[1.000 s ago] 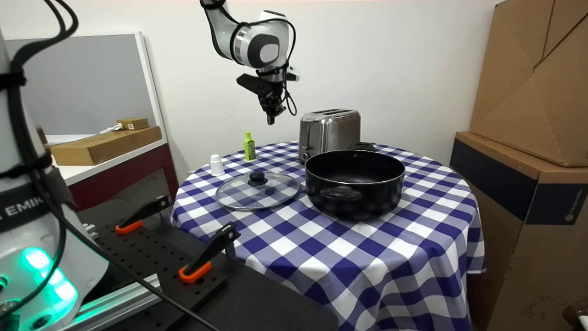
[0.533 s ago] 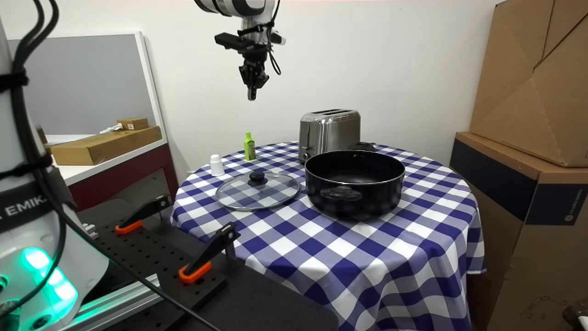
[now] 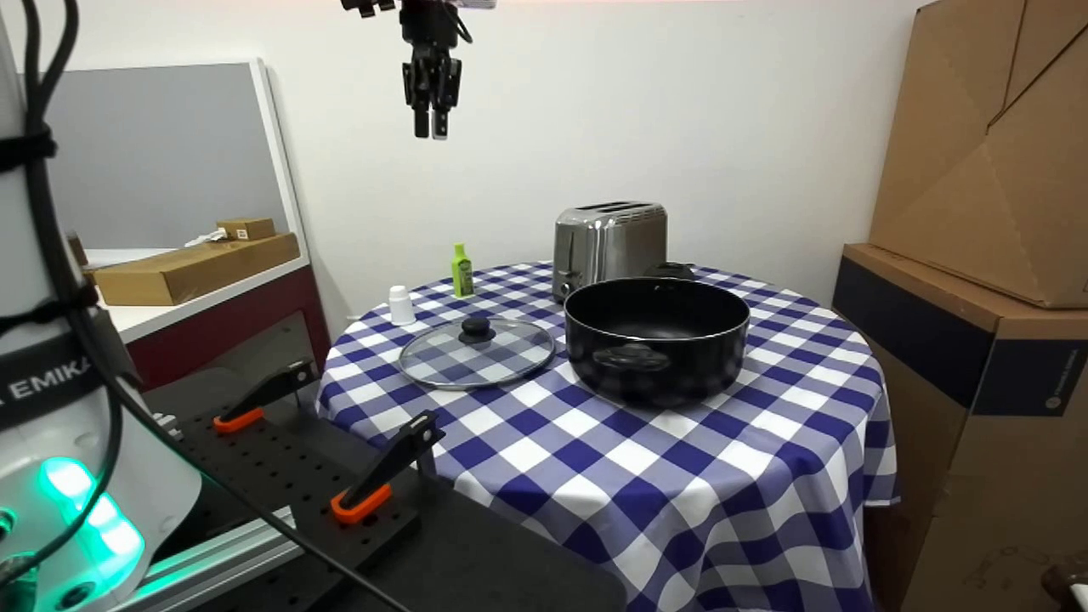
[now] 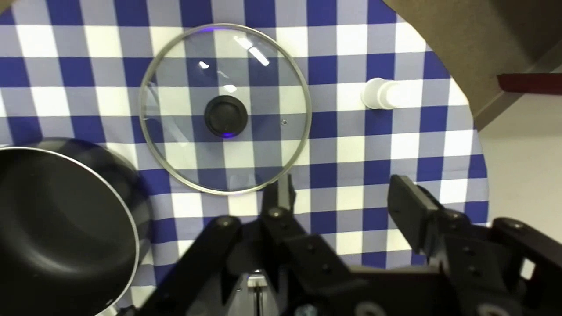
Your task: Push down the switch of the toaster
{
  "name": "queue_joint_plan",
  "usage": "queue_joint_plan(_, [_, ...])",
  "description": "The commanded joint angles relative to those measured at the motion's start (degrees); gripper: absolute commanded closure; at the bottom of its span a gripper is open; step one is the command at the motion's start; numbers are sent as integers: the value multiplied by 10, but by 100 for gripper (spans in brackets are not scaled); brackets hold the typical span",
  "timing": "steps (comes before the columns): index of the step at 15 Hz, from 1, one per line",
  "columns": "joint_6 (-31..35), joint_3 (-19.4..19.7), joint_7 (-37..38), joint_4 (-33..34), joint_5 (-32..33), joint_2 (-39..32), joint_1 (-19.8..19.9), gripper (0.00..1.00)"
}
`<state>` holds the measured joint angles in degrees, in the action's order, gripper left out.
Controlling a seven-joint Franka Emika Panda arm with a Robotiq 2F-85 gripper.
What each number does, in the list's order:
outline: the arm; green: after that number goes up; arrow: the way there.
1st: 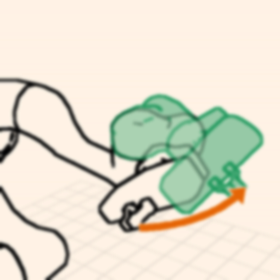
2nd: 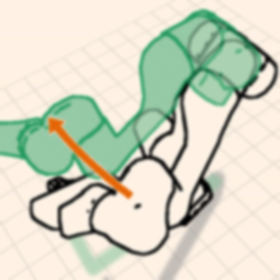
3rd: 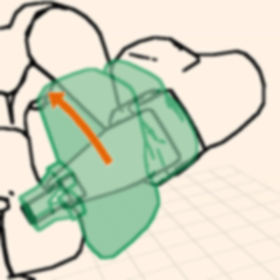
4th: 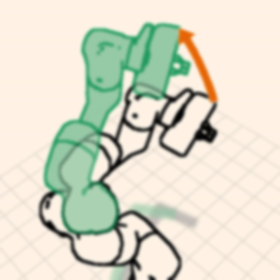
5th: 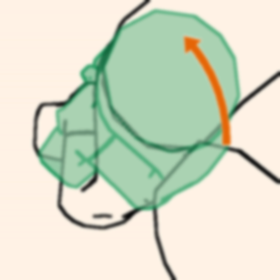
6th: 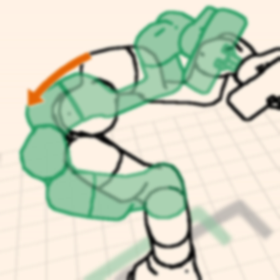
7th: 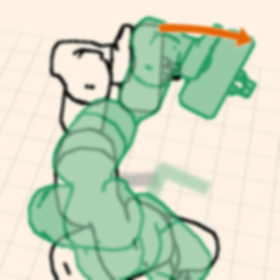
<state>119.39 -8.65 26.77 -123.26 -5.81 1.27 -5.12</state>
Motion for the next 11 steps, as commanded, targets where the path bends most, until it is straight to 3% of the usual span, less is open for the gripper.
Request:
queue_joint_plan(1, [-49, 7, 38, -44, 60, 67, 1, 8])
queue_joint_plan(3, [-83, 7, 22, -53, 88, 83, 6, 0])
queue_joint_plan(6, [-81, 13, -49, -66, 55, 95, 2, 0])
queue_joint_plan(7, [-76, 7, -9, -51, 69, 77, 6, 0])
queue_joint_plan(11, [-76, 7, -12, -53, 69, 77, 6, 0])
